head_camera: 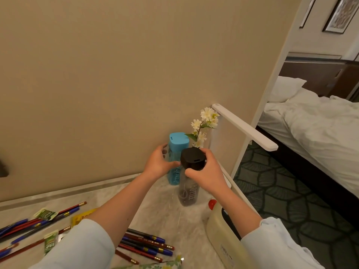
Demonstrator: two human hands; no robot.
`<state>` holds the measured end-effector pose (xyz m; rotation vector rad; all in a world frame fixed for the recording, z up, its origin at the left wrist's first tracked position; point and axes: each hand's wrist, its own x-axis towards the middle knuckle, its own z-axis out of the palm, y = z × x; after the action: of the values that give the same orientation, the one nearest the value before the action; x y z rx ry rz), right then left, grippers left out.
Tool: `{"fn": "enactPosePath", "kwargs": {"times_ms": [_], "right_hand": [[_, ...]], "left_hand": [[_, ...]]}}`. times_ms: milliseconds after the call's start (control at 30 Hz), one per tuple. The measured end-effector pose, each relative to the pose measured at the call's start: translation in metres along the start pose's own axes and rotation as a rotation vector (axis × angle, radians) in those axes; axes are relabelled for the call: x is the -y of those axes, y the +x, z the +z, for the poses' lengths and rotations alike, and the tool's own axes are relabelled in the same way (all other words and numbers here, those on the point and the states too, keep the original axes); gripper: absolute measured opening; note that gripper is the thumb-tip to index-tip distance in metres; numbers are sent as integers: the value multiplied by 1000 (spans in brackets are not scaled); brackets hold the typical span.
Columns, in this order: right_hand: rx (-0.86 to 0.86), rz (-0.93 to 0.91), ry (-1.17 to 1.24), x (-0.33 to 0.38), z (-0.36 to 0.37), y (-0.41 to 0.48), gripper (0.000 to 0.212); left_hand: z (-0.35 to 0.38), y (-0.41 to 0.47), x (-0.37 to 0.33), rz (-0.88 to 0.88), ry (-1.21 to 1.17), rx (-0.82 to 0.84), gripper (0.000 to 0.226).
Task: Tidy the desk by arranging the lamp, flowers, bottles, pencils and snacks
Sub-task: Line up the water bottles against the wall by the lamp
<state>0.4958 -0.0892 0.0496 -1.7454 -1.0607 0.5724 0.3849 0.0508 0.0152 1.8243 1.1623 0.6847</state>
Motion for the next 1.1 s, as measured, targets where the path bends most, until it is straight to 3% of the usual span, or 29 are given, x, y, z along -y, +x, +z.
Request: {"fn": "enactPosePath", "kwargs": {"times_ms": [100,200,333,433,533,667,767,867,967,1100], "right_hand": [[49,-8,3,7,8,-3,67],[91,-31,-22,15,19,-5,65],[98,-49,-48,24,37,-5,63],[97,-69,-72,29,50,-4,65],[86,-89,-70,29,57,-1,68],[67,-70,-93,19,55,1,68],[105,32,-204,4,50,2,36],[260,99,-284,-9,51,2,10],[420,111,-326,-18,57,2,20],[496,139,-315,-23,65,5,42]], "left_hand": [[-11,-11,8,-63,65,49,87],[-23,-29,20,-118,105,214,80],[-34,-55,35,-85,207,363,86],[-34,-63,39,-54,139,265,86],[-34,-62,40,-36,68,132,70],[-37,-53,41,-45,63,90,65],[-39,-46,38,-49,63,58,66],[-39,-37,36,-56,45,48,67],[-37,-29,33,-53,43,46,69],[-34,-20,31,-49,15,61,69]]}}
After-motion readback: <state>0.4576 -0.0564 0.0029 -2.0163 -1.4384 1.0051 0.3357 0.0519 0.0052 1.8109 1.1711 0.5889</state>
